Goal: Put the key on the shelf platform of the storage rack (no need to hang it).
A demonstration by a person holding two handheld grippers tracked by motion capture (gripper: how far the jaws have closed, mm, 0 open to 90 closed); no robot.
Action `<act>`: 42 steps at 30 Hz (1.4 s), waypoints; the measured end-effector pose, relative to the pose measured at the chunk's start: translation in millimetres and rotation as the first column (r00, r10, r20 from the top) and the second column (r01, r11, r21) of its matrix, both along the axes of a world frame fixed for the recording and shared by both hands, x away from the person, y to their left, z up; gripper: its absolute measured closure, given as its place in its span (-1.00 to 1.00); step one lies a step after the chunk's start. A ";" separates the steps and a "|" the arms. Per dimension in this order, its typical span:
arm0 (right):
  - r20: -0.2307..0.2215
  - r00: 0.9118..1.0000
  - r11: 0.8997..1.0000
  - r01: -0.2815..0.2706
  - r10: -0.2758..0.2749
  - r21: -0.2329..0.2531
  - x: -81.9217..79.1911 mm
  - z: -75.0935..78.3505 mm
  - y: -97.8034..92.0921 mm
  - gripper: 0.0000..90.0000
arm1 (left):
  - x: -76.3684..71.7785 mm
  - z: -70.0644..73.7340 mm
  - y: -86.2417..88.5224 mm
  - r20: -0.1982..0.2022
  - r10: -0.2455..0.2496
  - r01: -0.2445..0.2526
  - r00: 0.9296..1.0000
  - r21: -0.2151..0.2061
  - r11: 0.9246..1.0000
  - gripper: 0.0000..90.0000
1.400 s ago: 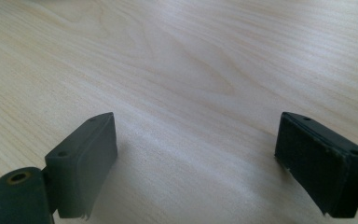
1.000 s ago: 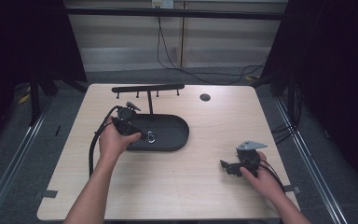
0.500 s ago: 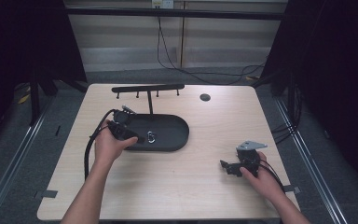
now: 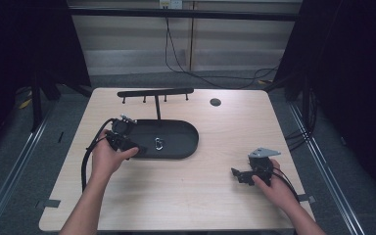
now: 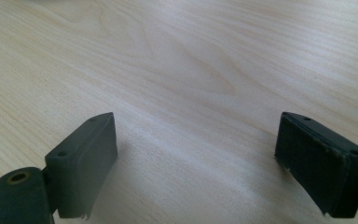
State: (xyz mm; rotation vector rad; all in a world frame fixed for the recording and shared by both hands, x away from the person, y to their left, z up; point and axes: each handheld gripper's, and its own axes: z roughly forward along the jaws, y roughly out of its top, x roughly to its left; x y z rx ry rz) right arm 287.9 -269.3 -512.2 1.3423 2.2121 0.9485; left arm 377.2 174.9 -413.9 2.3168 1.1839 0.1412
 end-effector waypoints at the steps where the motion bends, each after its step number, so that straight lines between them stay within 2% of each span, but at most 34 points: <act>1: -0.001 1.000 1.000 0.001 -0.001 0.000 -0.1 0.1 0.0 -0.73 | -0.7 -0.4 1.3 -0.001 -0.001 0.001 1.000 -0.002 1.000 -0.56; 3: -0.001 1.000 1.000 0.001 -0.001 0.000 -0.1 0.1 0.0 -0.73 | -3.0 -1.5 3.3 0.000 0.007 -0.007 1.000 -0.011 1.000 -0.57; 12: -0.001 1.000 1.000 0.001 -0.001 0.000 -0.1 0.0 0.1 -0.73 | -12.8 -5.5 13.3 0.004 -0.020 0.020 1.000 -0.041 0.999 -0.66; 15: -0.001 1.000 1.000 0.001 -0.001 0.000 -0.1 0.1 0.1 -0.73 | -16.0 -7.6 16.9 0.004 -0.043 0.043 0.999 -0.042 0.998 -0.66; 23: 0.002 1.000 1.000 -0.001 0.001 -0.001 0.1 0.0 -0.1 -0.73 | -24.1 -13.3 22.2 0.014 -0.042 0.042 0.999 -0.048 0.998 -0.66; 35: 0.000 1.000 1.000 0.000 0.000 0.000 -0.1 0.0 0.0 -0.73 | -34.8 -21.6 28.7 -0.001 -0.063 0.063 0.998 -0.035 0.997 -0.65; 42: 0.001 1.000 1.000 0.000 0.000 -0.001 0.0 0.0 0.0 -0.73 | -39.9 -27.4 33.0 -0.004 -0.058 0.058 0.998 -0.029 0.998 -0.64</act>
